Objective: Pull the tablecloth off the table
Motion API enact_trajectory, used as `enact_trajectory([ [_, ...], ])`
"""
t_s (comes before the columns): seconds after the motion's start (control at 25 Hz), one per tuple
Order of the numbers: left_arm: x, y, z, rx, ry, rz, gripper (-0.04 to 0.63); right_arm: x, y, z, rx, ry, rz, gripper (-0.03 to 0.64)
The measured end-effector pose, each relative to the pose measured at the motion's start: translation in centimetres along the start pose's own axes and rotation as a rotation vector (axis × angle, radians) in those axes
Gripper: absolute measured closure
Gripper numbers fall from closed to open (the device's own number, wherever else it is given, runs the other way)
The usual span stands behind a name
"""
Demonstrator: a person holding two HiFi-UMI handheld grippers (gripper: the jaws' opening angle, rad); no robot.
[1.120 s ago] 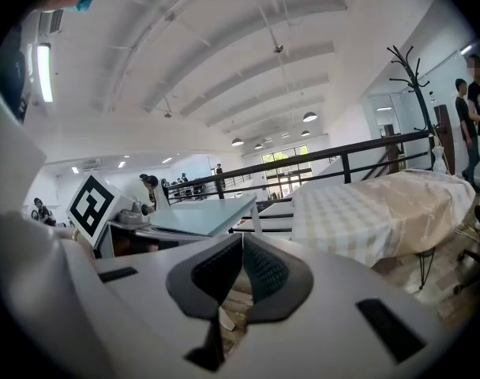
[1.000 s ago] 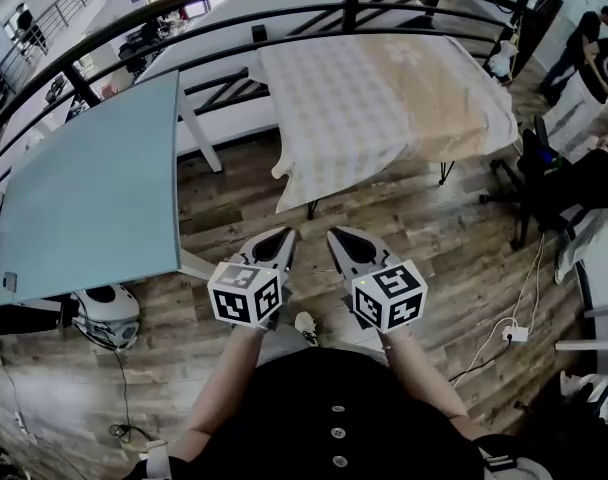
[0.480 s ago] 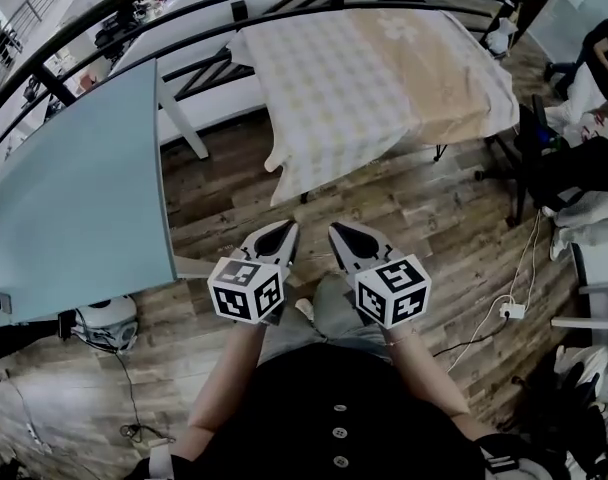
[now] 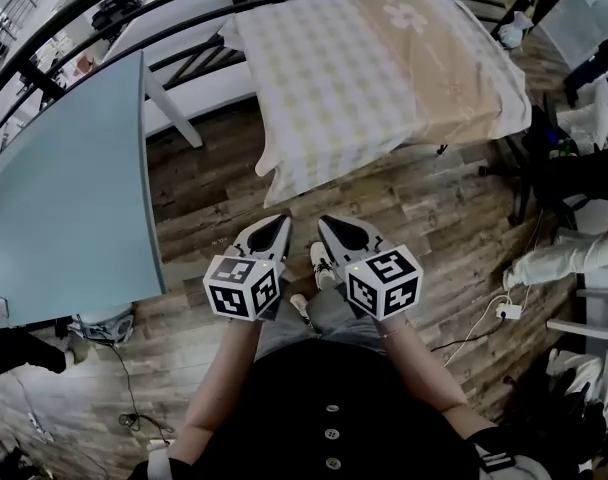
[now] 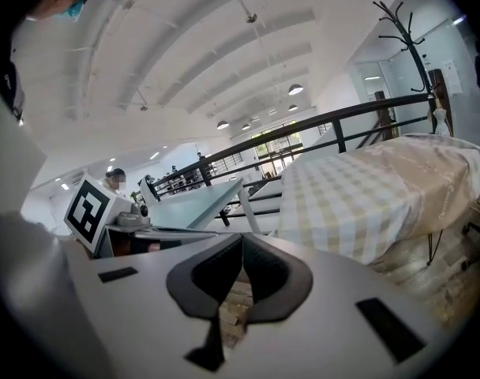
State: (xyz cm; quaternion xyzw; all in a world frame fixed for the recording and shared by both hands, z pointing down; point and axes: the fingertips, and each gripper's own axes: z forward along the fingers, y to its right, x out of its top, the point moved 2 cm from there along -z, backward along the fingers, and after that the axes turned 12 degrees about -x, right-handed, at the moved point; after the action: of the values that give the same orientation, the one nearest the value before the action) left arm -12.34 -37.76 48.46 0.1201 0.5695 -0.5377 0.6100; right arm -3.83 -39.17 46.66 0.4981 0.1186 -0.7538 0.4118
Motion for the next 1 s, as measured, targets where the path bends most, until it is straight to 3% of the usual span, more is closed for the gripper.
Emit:
enact_trajectory([
  [0.56, 2.5, -6.3, 6.9, 0.129, -0.049, -0.016, 0.578, 2.3, 7.3, 7.9, 0.061, -0.109, -0.004, 0.589],
  [0.8, 1.9, -9.4, 7.9, 0.174, -0.078, -0.035, 0.575, 2.4, 7.5, 10.4, 0.093, -0.142, 0.025, 0.589],
  [0.92, 0.8, -9.9, 8.8, 0.185, -0.103, -0.067, 0.457, 1.8, 8.3, 10.7, 0.100, -0.163, 0.029, 0.589],
  [1.0, 0.9, -11.2, 9.7, 0.199, -0.126, -0.069, 0.443, 1.8, 8.8, 11.8, 0.103, -0.183, 0.032, 0.589],
])
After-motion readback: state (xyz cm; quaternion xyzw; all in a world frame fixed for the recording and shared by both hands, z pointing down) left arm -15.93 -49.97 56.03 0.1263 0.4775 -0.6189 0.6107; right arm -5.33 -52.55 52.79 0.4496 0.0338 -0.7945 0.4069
